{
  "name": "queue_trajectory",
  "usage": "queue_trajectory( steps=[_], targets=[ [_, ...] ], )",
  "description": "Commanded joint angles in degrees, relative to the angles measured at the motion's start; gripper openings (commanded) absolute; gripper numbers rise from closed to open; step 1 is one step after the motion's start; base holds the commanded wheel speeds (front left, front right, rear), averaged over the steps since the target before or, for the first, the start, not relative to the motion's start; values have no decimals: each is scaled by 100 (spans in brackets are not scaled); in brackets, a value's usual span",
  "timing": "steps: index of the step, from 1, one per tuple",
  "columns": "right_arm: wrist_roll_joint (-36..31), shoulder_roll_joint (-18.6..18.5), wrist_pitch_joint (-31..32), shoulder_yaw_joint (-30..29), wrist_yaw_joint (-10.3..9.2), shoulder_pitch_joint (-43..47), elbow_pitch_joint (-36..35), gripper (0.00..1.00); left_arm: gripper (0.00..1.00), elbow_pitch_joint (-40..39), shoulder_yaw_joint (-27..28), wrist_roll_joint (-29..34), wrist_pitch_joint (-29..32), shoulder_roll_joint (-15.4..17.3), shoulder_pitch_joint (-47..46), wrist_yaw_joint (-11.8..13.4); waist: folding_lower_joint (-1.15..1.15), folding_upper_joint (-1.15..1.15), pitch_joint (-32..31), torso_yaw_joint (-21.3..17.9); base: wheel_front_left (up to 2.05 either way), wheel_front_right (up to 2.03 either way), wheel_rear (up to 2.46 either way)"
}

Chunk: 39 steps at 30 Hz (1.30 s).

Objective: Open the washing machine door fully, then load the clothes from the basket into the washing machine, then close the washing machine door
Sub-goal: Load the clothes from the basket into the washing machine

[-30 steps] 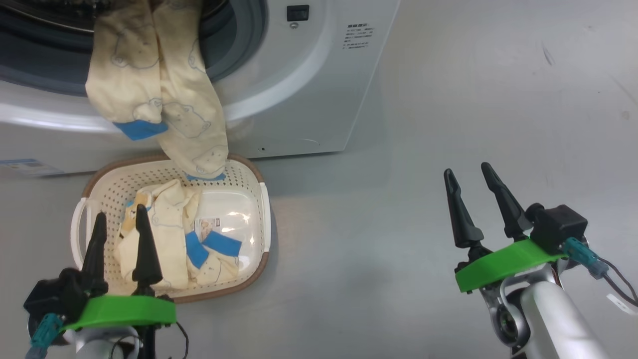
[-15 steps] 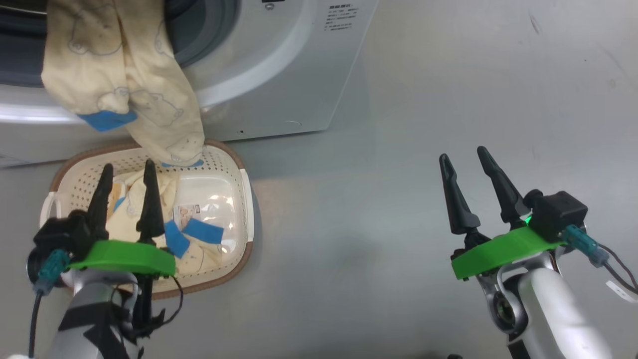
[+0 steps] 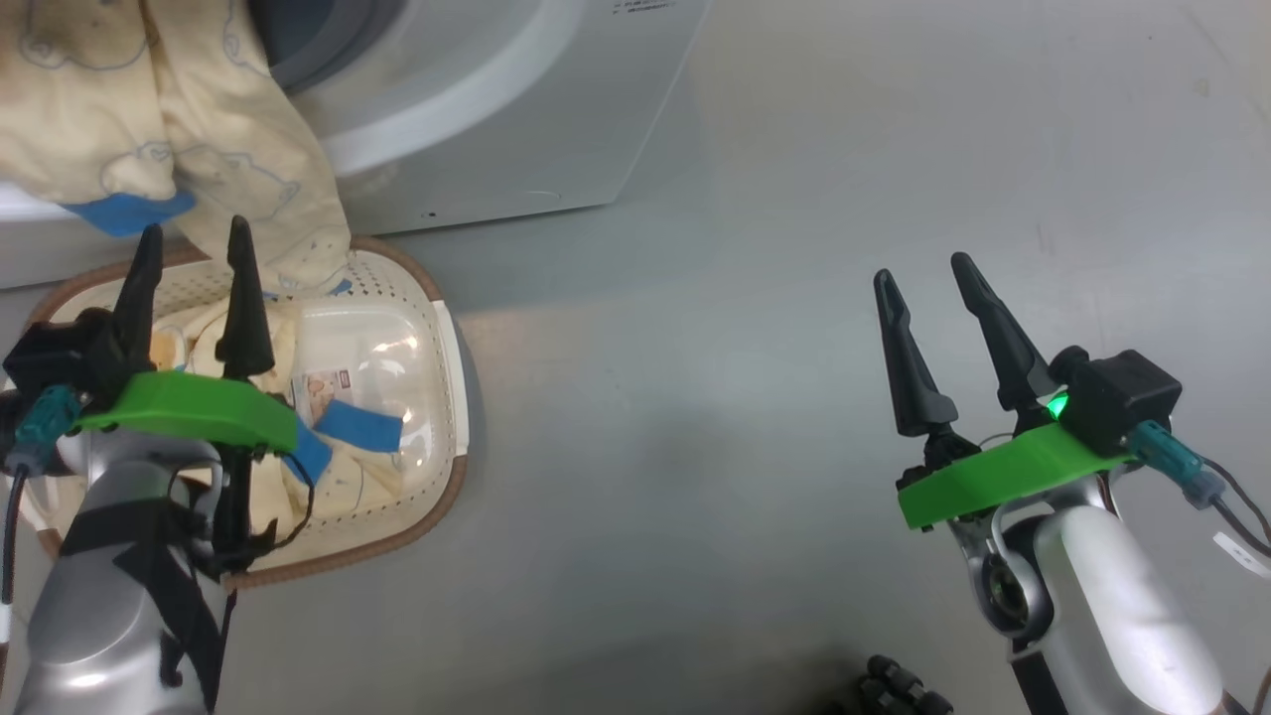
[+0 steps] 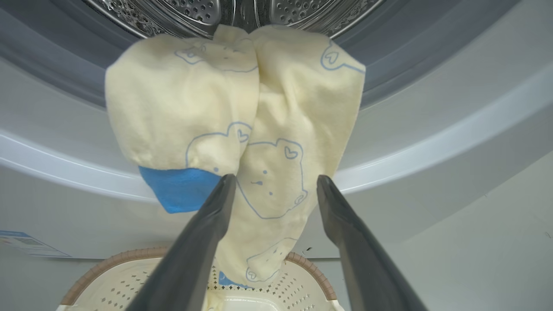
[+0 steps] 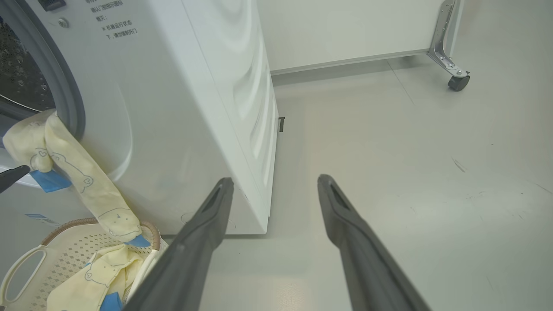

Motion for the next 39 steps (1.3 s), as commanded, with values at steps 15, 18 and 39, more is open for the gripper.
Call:
queue_trajectory(
  steps=[15, 18, 39],
  targets=[
    [-167, -37, -37, 67, 26, -165, -284, 100, 100, 314, 291, 151, -39, 362, -606, 2, -1, 0, 515, -56, 0, 0, 0],
    [-191, -37, -37, 62, 26, -191, -301, 100, 100, 399, 300, 158, -39, 371, -752, 2, -1, 0, 606, -41, 0, 0, 0],
    [-185, -37, -37, 166, 26, -296, -308, 100, 100, 331, 167, 93, -39, 363, -1502, 2, -1, 0, 908, -100, 0, 0, 0]
  ],
)
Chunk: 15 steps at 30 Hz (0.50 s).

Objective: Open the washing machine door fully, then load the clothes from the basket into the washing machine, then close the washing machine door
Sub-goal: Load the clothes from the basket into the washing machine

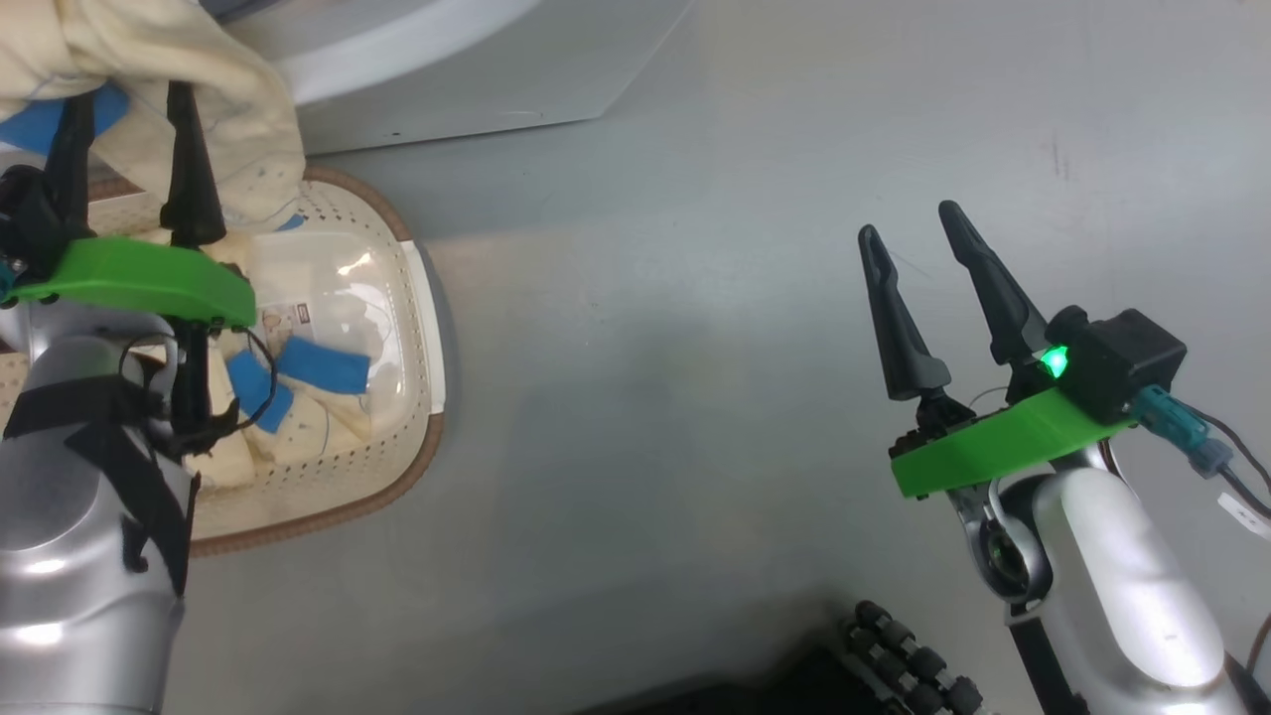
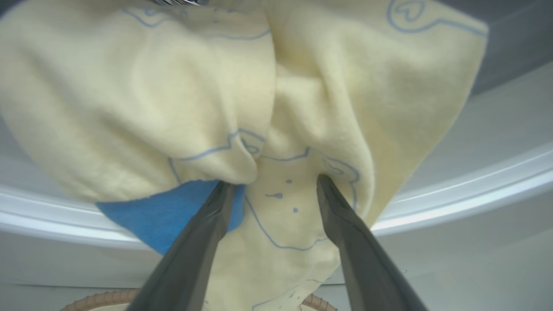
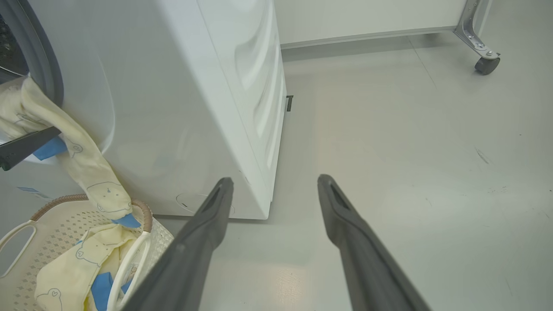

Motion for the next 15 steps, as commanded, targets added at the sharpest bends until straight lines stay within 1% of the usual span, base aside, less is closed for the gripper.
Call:
queue_trajectory(
  steps=[1, 7, 8, 9, 10, 12, 13, 14, 15],
  targets=[
    [-18, -37, -37, 107, 26, 47, -154, 100, 100, -277, 211, 15, -39, 200, -200, 1, 0, 0, 7, 3, 0, 0, 0],
    [-9, -37, -37, 131, 26, 40, -153, 100, 100, -512, 416, 101, -39, 86, -221, 1, 0, 0, 28, 9, 0, 0, 0],
    [-7, -37, -37, 134, 26, 37, -155, 100, 89, -553, 452, 118, -39, 66, -223, 1, 0, 0, 33, 11, 0, 0, 0],
    [-4, -37, -37, 135, 26, 36, -156, 100, 80, -591, 474, 132, -39, 45, -224, 1, 0, 0, 37, 14, 0, 0, 0],
    [-4, -37, -37, 137, 26, 36, -154, 100, 81, -620, 494, 147, -39, 28, -224, 1, 0, 0, 40, 18, 0, 0, 0],
    [-4, -37, -37, 139, 26, 32, -147, 100, 93, -673, 550, 172, -39, -1, -241, 1, 0, 0, 48, 22, 0, 0, 0],
    [-4, -37, -37, 139, 26, 28, -144, 100, 92, -695, 569, 181, -39, -14, -247, 1, 0, 0, 50, 22, 0, 0, 0],
    [-3, -37, -37, 140, 26, 25, -141, 100, 89, -709, 581, 188, -39, -25, -250, 1, 0, 0, 50, 22, 0, 0, 0],
    [-2, -37, -37, 141, 26, 21, -139, 100, 87, -720, 590, 196, -39, -35, -252, 1, 0, 0, 50, 21, 0, 0, 0]
  ],
)
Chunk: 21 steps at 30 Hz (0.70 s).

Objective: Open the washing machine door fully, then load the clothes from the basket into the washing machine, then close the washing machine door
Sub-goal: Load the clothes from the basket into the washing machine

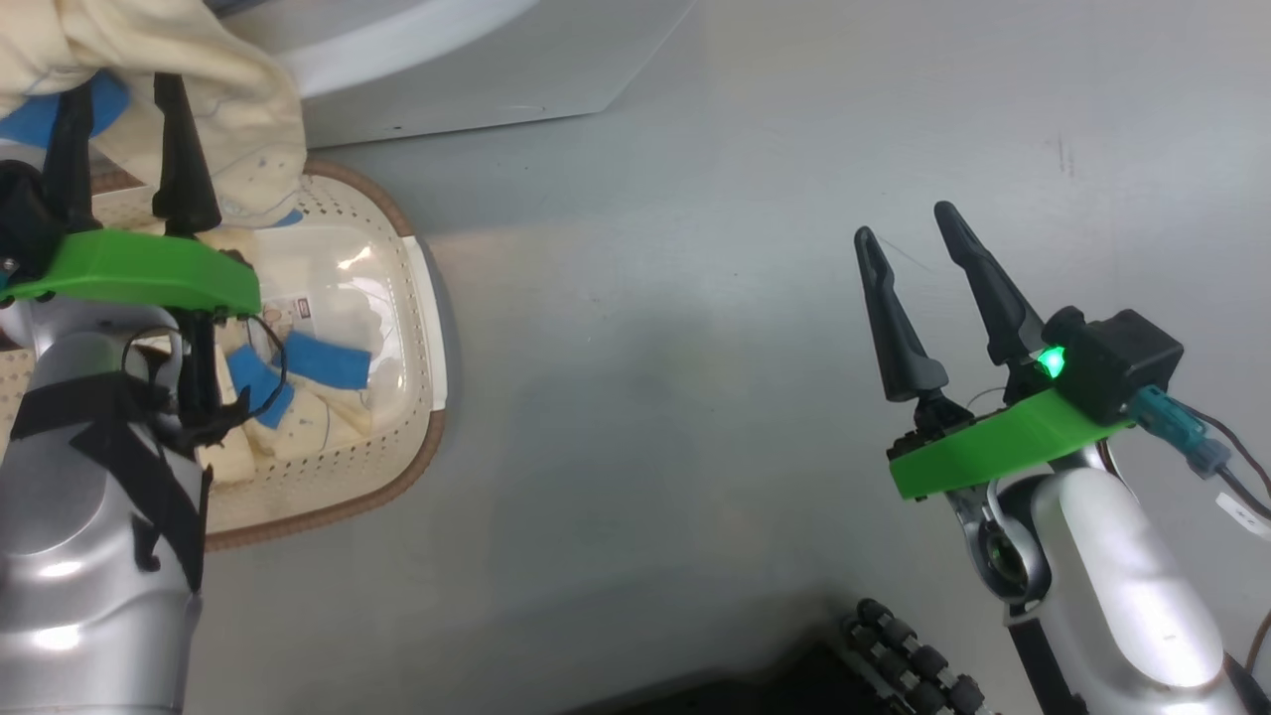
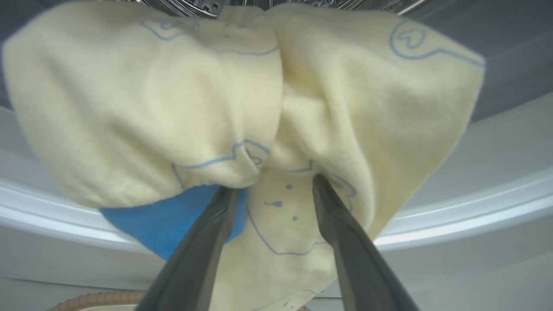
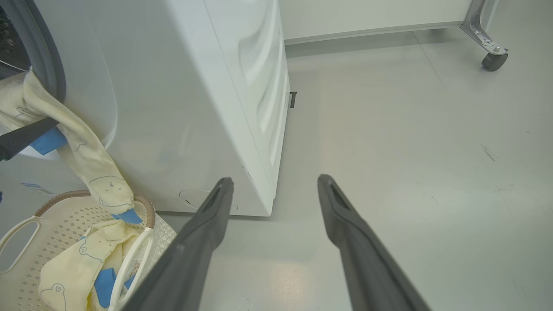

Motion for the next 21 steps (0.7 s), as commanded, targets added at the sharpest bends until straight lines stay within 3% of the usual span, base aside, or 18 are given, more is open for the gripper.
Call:
queue_trajectory(
  steps=[1, 4, 6, 7, 8, 9, 12, 21],
  targets=[
    [0, -37, -37, 112, 26, 18, -141, 100, 84, -434, 241, 88, -74, 209, -303, -3, 0, 0, -1, -2, 0, 0, 0],
    [3, -37, -37, 113, 26, 13, -140, 100, 75, -464, 248, 94, -74, 190, -299, -3, 0, 0, -5, -4, 0, 0, 0],
    [4, -37, -37, 109, 26, 12, -140, 100, 50, -513, 250, 77, -74, 176, -297, -3, 0, 0, -3, -8, 0, 0, 0],
    [4, -37, -37, 108, 26, 12, -139, 100, 47, -537, 253, 69, -74, 170, -296, -3, 0, 0, -3, -10, 0, 0, 0],
    [4, -37, -37, 106, 26, 12, -137, 100, 36, -554, 252, 62, -74, 163, -295, -3, 0, 0, -3, -10, 0, 0, 0],
    [6, -37, -37, 105, 26, 11, -134, 100, 17, -570, 240, 57, -74, 156, -293, -3, 0, 0, -4, -10, 0, 0, 0],
    [18, -37, -37, 101, 26, 4, -125, 100, 2, -608, 209, 33, -74, 142, -294, -3, 0, 0, -12, -8, 0, 0, 0],
    [21, -37, -37, 67, 26, 14, -119, 100, 0, -776, 105, -123, -74, 110, -192, -3, 0, 0, -73, 31, 0, 0, 0]
  ],
)
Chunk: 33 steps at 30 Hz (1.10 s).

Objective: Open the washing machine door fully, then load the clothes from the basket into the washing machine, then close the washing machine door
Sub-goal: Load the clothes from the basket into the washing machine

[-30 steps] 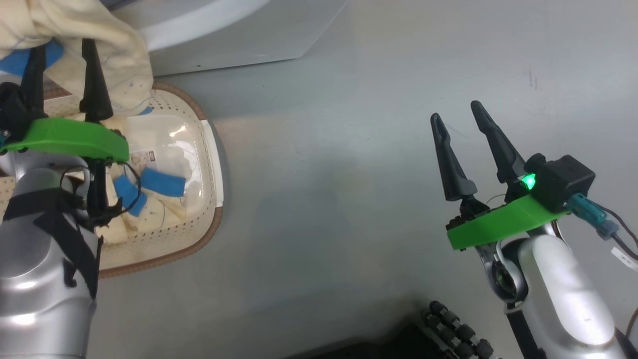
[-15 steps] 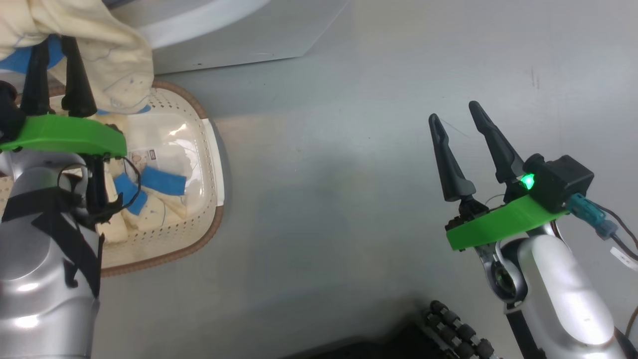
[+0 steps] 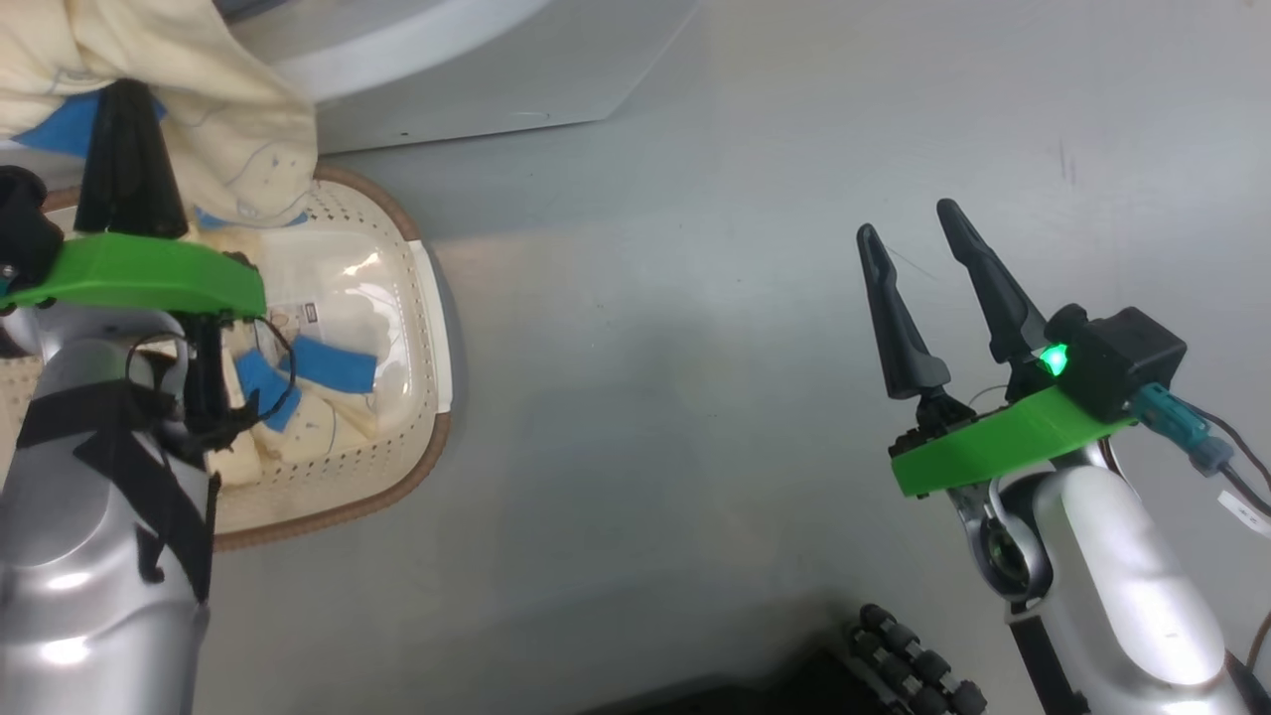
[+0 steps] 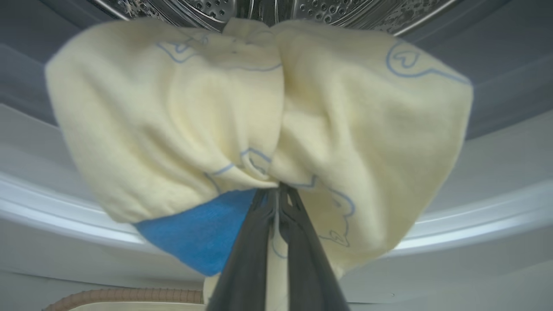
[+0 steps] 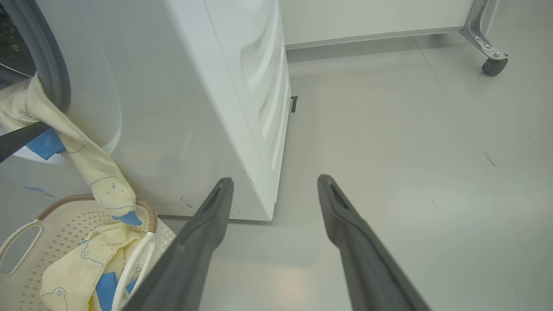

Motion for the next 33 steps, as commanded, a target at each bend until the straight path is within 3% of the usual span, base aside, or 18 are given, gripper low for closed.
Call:
queue_trajectory(
  steps=[1, 11, 33],
  targets=[
    [12, -37, -37, 73, 26, 35, -125, 100, 0, -638, 87, -65, -149, 109, -238, -31, -1, 0, -16, 19, 0, 0, 0],
    [-11, -37, -37, 56, 26, 55, -80, 100, 0, -1205, -336, -542, -149, -46, 218, -31, -1, 0, -155, 148, 0, 0, 0],
    [137, -37, -37, 230, 26, 144, -14, 100, 0, -1038, -243, -441, -149, 465, -410, -31, -1, 0, -388, -9, 0, 0, 0]
  ],
)
